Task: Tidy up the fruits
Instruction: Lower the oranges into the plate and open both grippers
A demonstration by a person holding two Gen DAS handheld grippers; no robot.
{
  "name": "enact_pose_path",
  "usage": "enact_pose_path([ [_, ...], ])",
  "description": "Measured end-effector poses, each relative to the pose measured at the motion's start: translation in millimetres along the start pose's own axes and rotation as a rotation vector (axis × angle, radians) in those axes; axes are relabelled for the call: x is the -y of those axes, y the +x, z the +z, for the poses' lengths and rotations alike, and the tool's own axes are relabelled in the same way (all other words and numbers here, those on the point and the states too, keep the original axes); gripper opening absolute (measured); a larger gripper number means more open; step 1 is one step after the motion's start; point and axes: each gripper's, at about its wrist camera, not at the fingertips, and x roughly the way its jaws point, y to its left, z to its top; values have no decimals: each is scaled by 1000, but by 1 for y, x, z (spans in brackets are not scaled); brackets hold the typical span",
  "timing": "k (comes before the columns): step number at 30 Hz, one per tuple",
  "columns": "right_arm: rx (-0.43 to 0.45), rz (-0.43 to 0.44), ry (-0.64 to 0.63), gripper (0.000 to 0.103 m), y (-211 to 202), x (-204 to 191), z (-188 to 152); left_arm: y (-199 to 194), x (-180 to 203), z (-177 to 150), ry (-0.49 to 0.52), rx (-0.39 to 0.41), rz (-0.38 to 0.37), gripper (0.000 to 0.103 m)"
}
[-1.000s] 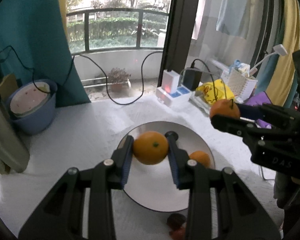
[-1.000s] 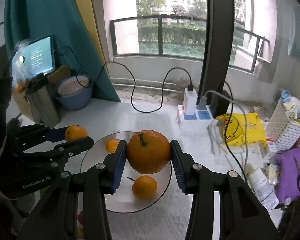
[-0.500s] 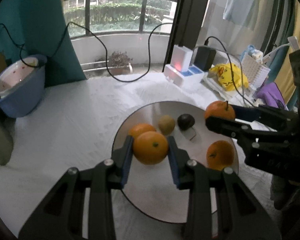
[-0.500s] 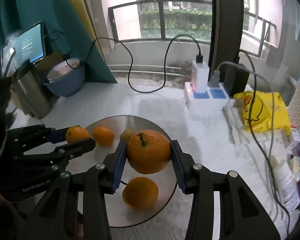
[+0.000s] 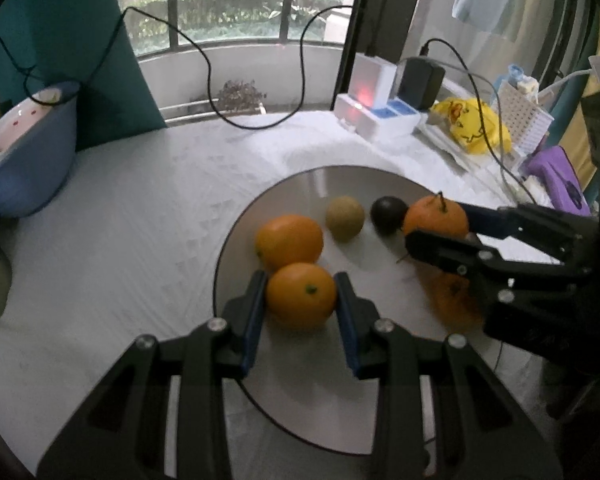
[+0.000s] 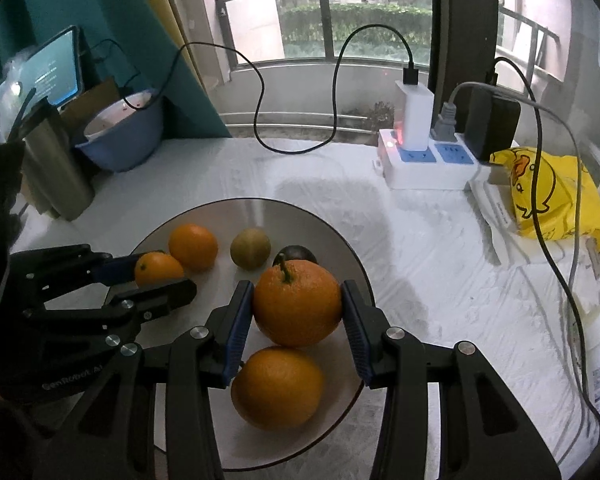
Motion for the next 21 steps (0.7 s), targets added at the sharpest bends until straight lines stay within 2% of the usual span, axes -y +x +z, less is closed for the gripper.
enact_pose_path([
  [11,-16,-8,18,48,3,5,-1,0,0,1,-12,-11,14,36],
  [13,-15,-8,18,48,2,5,-1,-3,1,1,-7,-5,21,40],
  [17,-4,5,17,60,-2,3,0,-10,3,4,-5,12,20,45],
  [21,13,-11,18,64,-10,3,3,-16,2,5,-7,24,33,45],
])
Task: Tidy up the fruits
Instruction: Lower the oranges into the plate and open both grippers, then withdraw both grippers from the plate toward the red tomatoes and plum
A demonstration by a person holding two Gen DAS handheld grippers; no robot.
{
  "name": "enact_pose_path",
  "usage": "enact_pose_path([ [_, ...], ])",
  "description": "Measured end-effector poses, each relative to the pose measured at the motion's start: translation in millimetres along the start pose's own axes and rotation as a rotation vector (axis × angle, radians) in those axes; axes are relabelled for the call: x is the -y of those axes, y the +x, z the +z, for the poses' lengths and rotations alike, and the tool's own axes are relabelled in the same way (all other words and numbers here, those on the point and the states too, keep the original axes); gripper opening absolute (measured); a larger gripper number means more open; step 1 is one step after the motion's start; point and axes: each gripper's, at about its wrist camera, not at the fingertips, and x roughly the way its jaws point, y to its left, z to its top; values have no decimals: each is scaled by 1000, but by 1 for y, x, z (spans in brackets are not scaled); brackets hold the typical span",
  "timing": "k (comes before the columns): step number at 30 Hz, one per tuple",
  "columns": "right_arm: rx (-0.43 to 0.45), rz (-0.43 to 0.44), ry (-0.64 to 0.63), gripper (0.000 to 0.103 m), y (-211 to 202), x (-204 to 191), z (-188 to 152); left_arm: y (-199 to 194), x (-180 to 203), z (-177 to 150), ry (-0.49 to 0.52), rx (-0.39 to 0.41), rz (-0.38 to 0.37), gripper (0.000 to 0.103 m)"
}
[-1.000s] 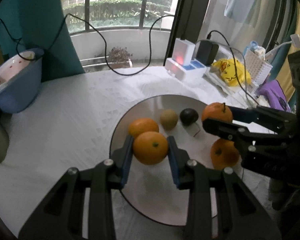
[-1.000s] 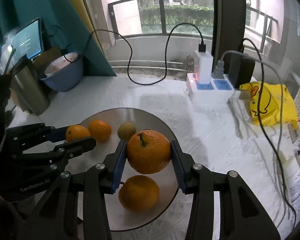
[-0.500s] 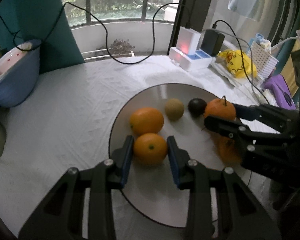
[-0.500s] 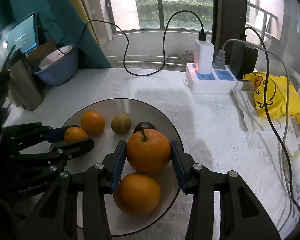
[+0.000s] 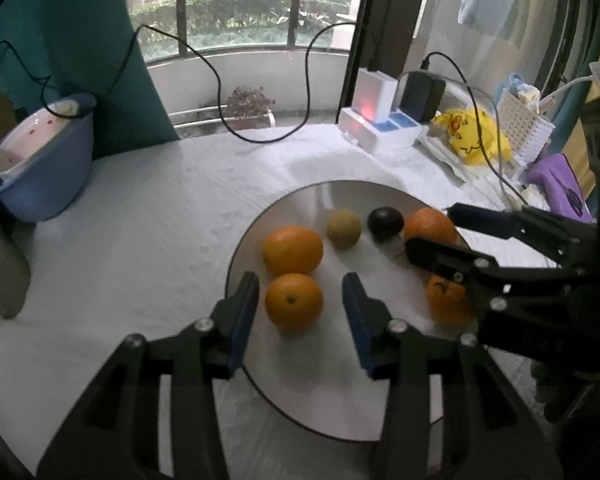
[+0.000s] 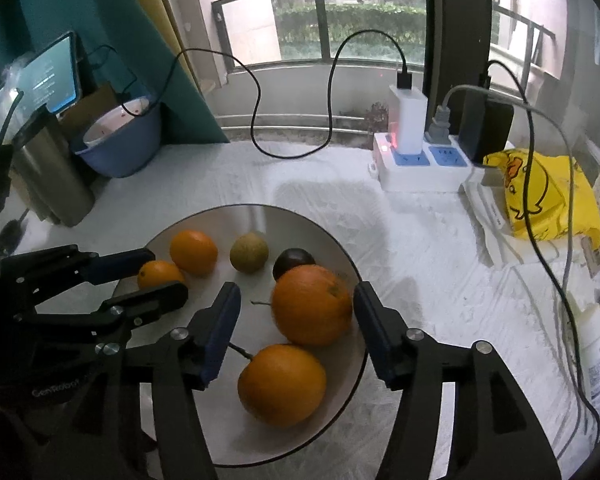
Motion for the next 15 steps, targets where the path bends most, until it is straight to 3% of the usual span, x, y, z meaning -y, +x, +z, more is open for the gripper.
enact_pose_path([
  [15,63,-32,-11,64,-43,-9,9,-48,1,3,-1,94,13,46],
])
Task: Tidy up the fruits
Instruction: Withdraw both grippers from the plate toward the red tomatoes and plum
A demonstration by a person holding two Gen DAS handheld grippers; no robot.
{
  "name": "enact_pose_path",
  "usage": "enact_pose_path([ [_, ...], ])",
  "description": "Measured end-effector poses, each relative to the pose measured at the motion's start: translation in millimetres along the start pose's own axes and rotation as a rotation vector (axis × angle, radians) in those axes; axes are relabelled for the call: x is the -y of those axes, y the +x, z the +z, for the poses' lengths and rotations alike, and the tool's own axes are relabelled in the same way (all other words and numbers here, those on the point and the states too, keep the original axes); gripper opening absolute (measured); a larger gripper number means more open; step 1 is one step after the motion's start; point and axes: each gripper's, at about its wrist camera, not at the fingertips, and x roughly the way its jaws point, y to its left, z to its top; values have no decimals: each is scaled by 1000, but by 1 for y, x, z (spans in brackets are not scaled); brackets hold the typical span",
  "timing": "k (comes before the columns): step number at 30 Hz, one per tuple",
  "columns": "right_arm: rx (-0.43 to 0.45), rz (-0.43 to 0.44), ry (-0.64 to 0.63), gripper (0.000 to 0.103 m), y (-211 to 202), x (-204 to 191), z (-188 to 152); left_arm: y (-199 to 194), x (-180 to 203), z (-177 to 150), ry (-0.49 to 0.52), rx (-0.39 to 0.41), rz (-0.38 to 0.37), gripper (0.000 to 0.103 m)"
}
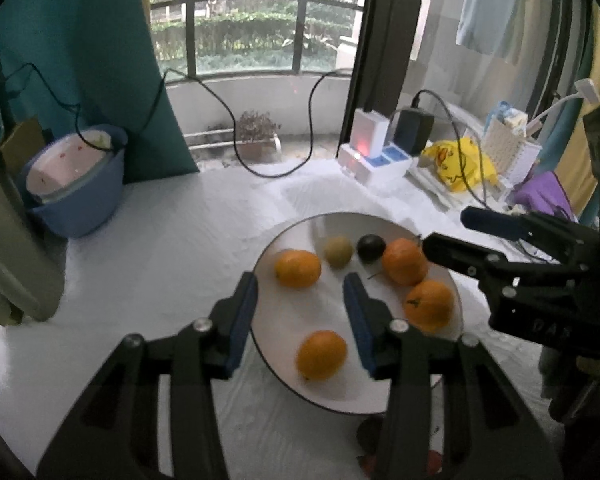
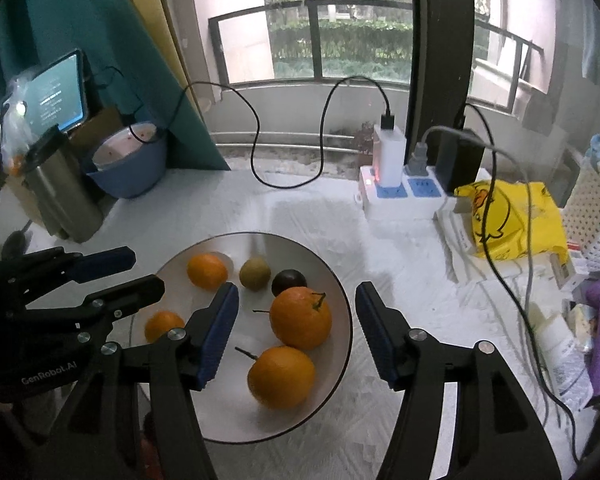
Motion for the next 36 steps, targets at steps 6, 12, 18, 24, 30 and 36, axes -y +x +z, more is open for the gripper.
enact_pose_path([
  [6,32,-11,-10,64,-25,-7,1,-26,3,1,-1,45,1,47],
  [12,68,-19,-22,64,-50,-15,3,-52,6,-1,6,85,2,47],
  [18,105,-27,-36,64,-76,-26,2,-82,6,-4,-11,134,-3,80],
  [24,140,-37,-52,64,-102,-36,0,-109,9,-10,-9,175,-3,80],
  [30,176,-42,-68,64,-127,-47,-3,-134,12,-18,-9,211,2,80],
  [36,201,-45,-79,64,-149,-57,-11,-153,19,-27,-9,235,2,80],
])
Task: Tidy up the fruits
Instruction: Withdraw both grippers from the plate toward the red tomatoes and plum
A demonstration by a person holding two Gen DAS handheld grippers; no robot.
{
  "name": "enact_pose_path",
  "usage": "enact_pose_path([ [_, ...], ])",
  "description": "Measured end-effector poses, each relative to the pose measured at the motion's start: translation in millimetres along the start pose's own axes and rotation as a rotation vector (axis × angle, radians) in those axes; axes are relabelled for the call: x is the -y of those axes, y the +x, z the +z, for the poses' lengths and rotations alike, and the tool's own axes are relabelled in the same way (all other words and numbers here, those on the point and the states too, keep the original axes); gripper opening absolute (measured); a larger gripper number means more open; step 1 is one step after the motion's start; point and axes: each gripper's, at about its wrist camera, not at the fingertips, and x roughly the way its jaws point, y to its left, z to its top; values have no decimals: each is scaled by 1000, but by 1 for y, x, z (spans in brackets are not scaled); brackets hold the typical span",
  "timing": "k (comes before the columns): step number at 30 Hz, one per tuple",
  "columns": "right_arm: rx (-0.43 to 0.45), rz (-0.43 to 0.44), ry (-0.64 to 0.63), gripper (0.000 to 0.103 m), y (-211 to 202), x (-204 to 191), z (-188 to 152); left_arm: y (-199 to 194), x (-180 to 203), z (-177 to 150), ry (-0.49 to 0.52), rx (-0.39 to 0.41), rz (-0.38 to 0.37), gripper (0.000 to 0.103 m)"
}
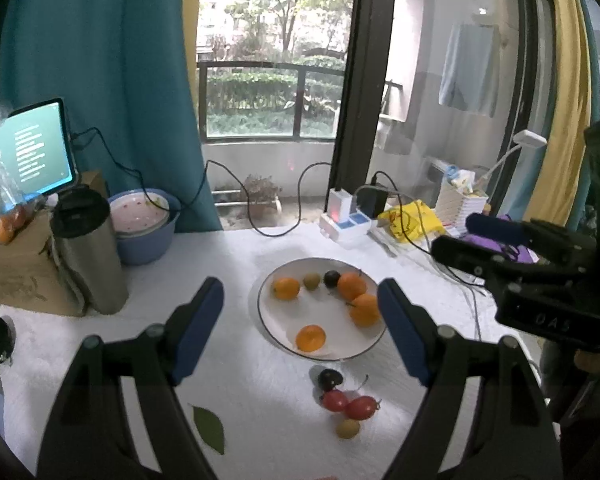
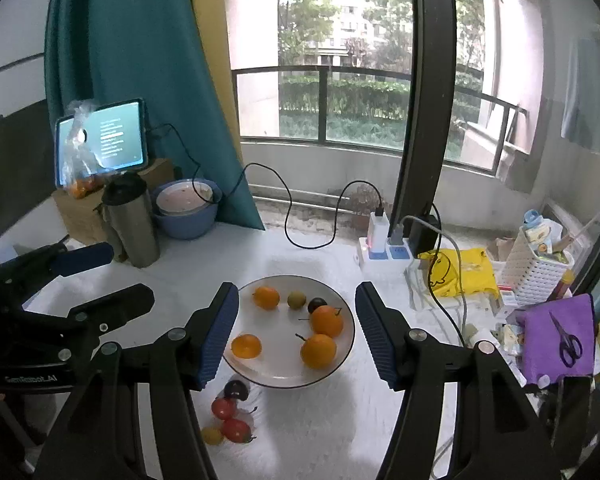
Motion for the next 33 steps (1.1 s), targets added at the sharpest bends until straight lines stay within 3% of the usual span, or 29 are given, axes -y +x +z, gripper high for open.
enact_pose_path([
  [13,7,13,-26,64,-34,-12,-15,-35,8,-18,-16,32,14,80],
  [33,-15,80,-72,64,-59,-28,-55,-62,23,-68,-63,10,58,80],
])
